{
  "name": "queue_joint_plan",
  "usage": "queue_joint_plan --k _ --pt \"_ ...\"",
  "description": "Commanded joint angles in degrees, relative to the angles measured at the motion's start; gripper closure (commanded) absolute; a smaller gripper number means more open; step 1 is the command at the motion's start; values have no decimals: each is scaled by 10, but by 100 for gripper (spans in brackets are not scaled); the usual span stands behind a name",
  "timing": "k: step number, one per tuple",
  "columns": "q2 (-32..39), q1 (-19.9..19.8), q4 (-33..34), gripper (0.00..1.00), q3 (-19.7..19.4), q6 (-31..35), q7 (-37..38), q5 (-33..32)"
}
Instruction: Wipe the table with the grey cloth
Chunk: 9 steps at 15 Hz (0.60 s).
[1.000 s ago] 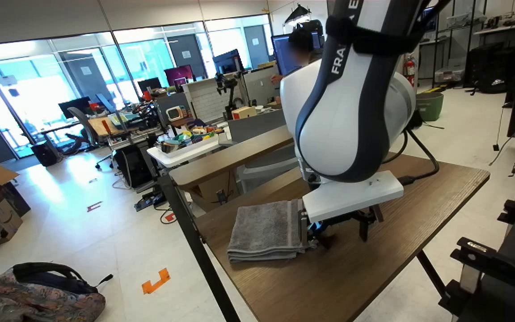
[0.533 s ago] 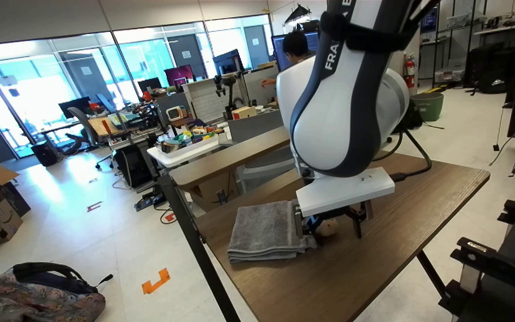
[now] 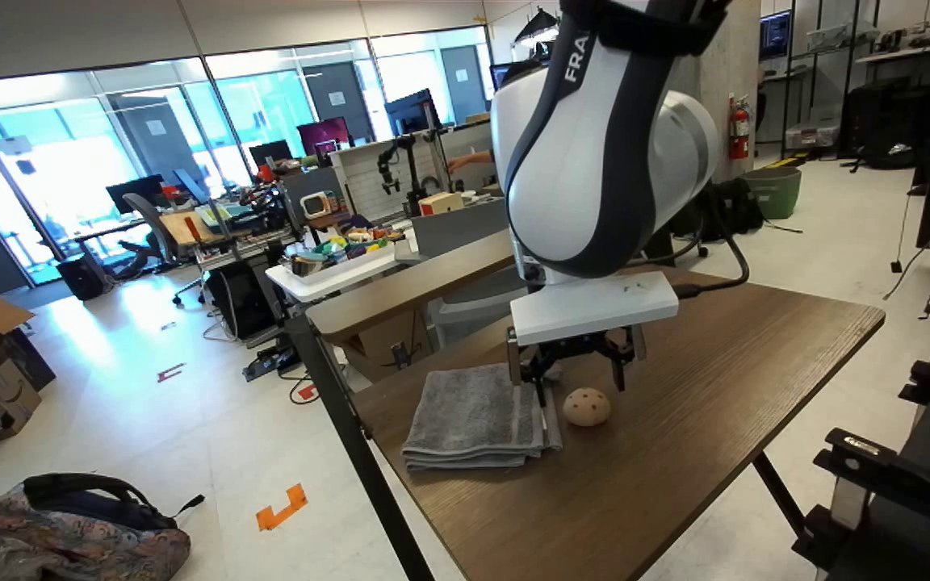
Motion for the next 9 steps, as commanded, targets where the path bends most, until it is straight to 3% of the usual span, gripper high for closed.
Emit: queue_joint_plan --k 1,9 --pt "0 -11 8 0 5 17 4 10" --pt "1 -30 10 0 19 4 -8 16"
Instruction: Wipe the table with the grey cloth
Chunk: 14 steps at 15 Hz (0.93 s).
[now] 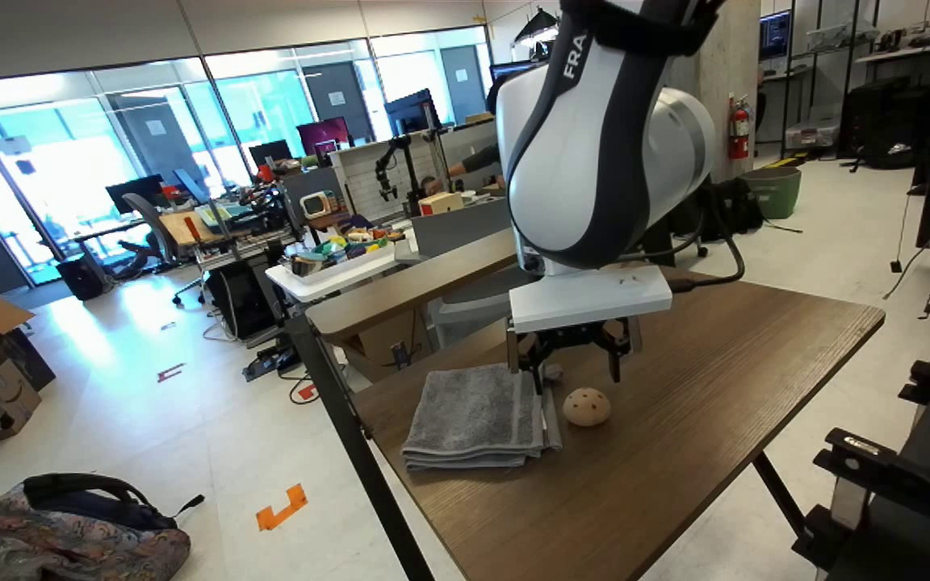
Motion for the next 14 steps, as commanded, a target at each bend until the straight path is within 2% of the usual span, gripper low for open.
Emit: queue_joint_plan --k 1,8,9,11,14 --pt "-2 -17 -1 0 18 -5 -11 14" --pt "19 -35 13 1 35 -38 -18 19" --pt "23 -39 15 26 39 -45 -19 21" --pt "26 -46 19 29 42 -59 -19 27" --pt "16 -59 17 51 45 -52 -18 42"
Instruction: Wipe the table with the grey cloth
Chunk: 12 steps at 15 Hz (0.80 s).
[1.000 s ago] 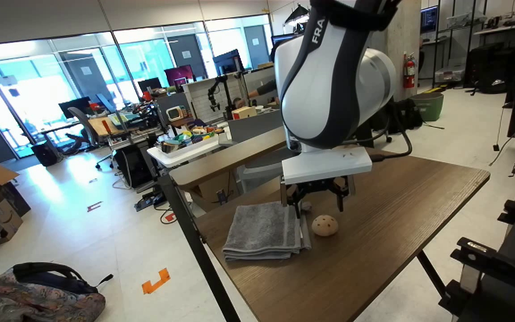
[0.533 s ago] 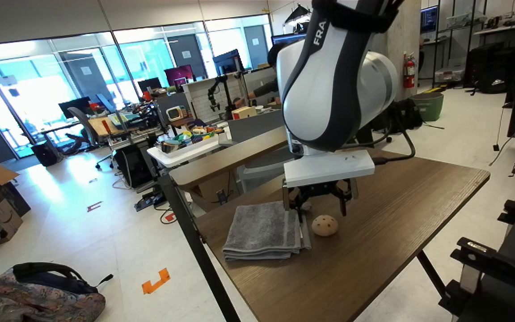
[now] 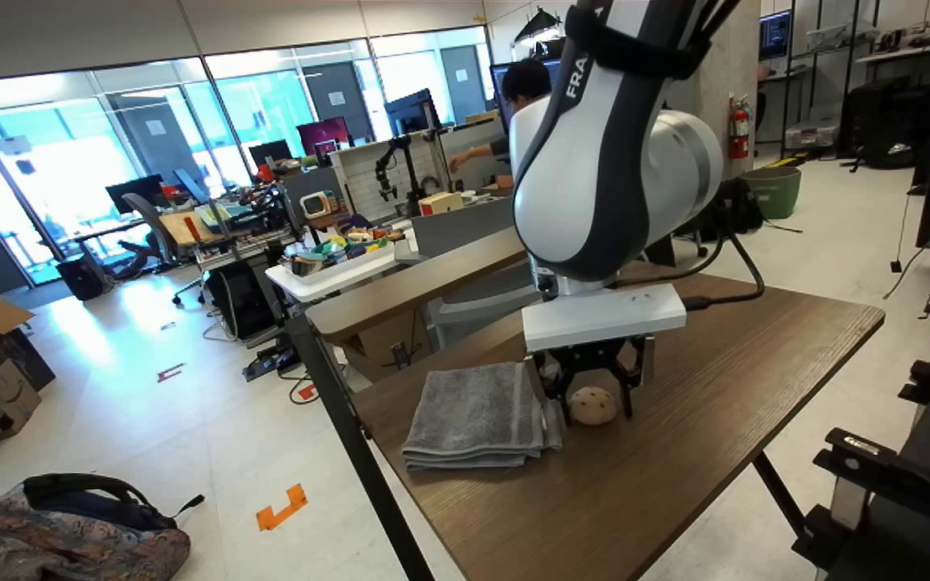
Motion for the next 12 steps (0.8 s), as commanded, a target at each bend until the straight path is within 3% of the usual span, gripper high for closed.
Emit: queue_joint_plan --k 1,6,8,12 --pt "-5 -27 13 60 7 -9 -10 30" --pt "-15 -77 28 95 -13 8 9 82" --pt "-7 -98 46 100 -29 15 26 100" --pt "15 -132 91 97 -66 39 71 111"
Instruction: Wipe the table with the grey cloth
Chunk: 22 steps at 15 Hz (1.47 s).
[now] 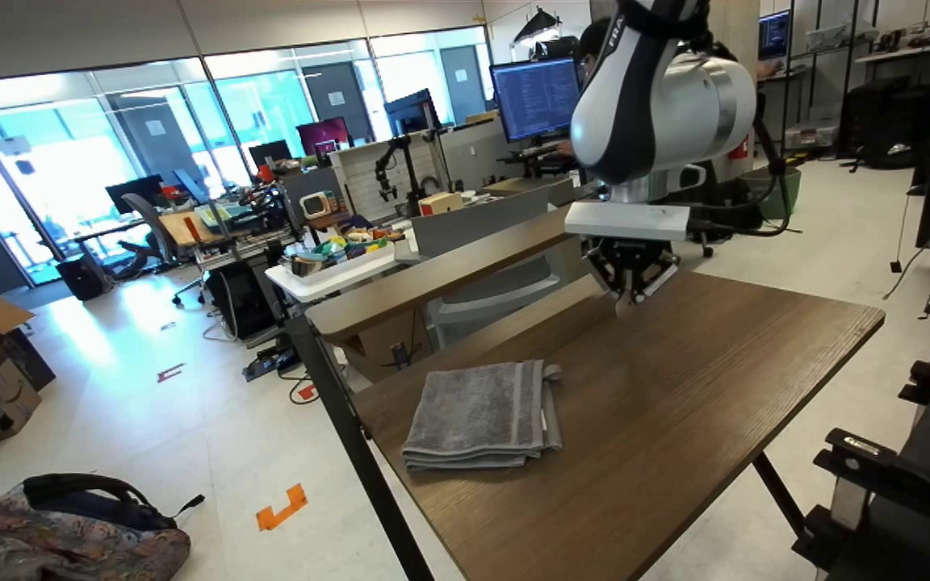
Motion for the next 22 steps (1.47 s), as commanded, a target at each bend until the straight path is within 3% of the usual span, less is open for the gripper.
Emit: queue_joint_plan --k 1,4,9,10,11,12,15,21,22 --pt "21 -29 47 97 -22 20 43 24" --pt "30 -60 78 97 -24 36 79 44" --pt "75 -72 132 97 -38 50 156 52" --pt "81 -71 138 88 -40 48 168 49" --pt "88 -72 145 63 -39 46 179 48" --pt "95 -74 151 63 -37 43 187 46" --pt "97 -76 150 43 -29 39 192 42" --pt "0 -95 22 0 37 111 96 54" --pt "-22 -99 -4 0 49 127 77 57"
